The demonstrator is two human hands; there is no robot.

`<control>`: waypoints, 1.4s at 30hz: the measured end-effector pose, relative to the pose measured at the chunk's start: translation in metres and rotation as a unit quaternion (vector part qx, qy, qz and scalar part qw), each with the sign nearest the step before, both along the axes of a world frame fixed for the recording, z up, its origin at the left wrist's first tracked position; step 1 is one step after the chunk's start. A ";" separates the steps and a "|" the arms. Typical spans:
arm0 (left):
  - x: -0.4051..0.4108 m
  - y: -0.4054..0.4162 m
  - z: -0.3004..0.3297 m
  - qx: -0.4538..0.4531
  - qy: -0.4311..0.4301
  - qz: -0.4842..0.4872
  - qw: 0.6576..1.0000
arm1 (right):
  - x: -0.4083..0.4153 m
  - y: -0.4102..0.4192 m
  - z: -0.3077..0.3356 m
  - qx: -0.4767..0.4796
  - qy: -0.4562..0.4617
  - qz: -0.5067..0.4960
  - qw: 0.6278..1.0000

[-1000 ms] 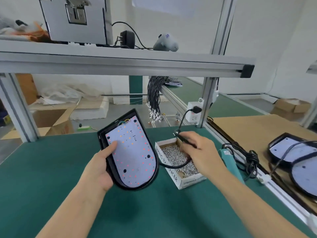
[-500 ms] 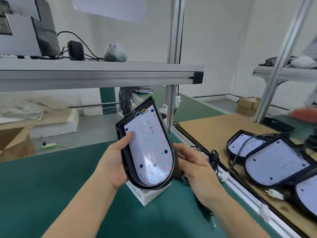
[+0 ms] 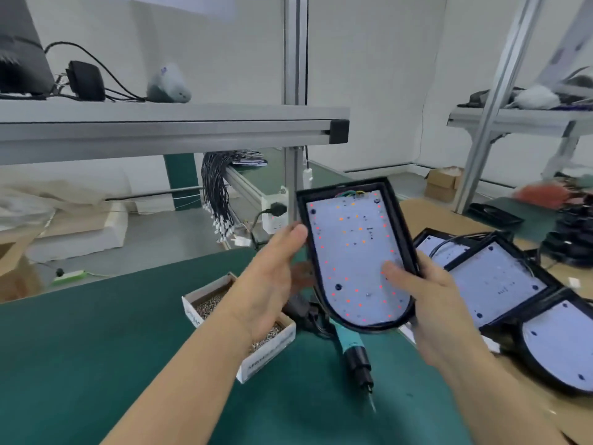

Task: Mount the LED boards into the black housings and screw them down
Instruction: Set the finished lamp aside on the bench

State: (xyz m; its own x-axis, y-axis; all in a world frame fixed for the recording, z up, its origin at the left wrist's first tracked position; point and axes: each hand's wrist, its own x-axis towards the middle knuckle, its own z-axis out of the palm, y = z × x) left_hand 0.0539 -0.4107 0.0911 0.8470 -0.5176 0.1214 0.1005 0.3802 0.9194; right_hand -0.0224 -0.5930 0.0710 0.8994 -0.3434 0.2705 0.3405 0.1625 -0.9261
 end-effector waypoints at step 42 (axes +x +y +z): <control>0.081 -0.074 -0.003 0.237 0.046 0.059 0.969 | 0.004 -0.050 0.003 0.063 0.099 -0.066 0.991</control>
